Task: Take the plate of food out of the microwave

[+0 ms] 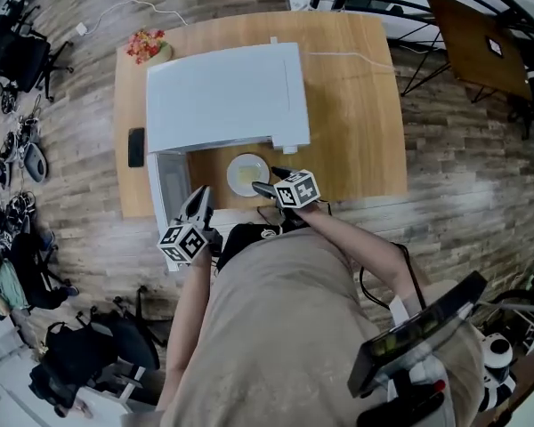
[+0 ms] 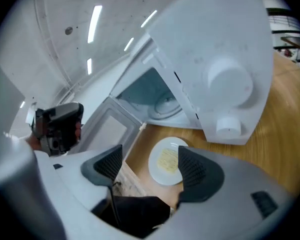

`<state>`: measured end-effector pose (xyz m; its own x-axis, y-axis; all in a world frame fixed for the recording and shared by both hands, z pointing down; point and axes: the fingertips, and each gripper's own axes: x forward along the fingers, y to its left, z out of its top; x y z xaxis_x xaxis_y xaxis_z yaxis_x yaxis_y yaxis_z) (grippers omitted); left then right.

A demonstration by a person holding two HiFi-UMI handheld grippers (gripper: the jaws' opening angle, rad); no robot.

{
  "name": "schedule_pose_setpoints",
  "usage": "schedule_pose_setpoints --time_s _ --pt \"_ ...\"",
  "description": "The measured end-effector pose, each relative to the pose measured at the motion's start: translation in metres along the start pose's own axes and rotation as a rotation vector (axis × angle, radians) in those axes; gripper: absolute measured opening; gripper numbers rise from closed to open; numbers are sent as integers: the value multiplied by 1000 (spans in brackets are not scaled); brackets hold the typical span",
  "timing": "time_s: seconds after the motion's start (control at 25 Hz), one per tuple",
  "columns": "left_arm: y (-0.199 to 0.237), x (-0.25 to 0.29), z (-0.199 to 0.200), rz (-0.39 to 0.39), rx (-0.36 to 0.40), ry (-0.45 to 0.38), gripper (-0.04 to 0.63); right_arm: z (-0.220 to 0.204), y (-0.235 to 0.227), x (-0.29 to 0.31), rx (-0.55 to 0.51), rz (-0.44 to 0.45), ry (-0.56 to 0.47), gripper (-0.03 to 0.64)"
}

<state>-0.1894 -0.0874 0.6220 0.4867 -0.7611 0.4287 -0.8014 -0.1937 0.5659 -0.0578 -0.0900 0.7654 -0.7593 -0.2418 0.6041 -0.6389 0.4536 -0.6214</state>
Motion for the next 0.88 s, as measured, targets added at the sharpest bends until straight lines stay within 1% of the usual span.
schedule_pose_setpoints --time_s 0.08,0.16,0.2,0.24,0.32,0.4,0.48,0.56,0.64,0.72,0.88 --pt "-5 -6 6 -47 -6 -8 8 17 25 -21 4 37 -87 357" --pt "-11 -18 12 -89 7 -20 8 32 54 -44 33 77 -186 352" --pt "-15 -24 17 -110 18 -27 8 41 68 -56 54 91 -244 334" --pt "-19 -29 22 -132 30 -36 8 50 80 -69 72 99 -303 309" --pt "-30 -40 33 -174 48 -59 8 66 100 -95 75 91 -410 304" --pt "-40 -52 43 -212 49 -89 8 79 114 -120 24 38 -492 302" --pt "-44 -69 51 -242 43 -121 8 89 128 -145 -70 -51 -559 264" --pt "-44 -91 58 -258 44 -155 8 96 148 -172 -170 -126 -620 262" --pt "-44 -115 69 -268 53 -192 8 101 170 -202 -242 -176 -677 262" --pt "-47 -136 81 -291 63 -236 8 99 189 -230 -284 -213 -724 262" --pt "-54 -178 100 -329 72 -307 8 84 218 -272 -308 -268 -788 262"
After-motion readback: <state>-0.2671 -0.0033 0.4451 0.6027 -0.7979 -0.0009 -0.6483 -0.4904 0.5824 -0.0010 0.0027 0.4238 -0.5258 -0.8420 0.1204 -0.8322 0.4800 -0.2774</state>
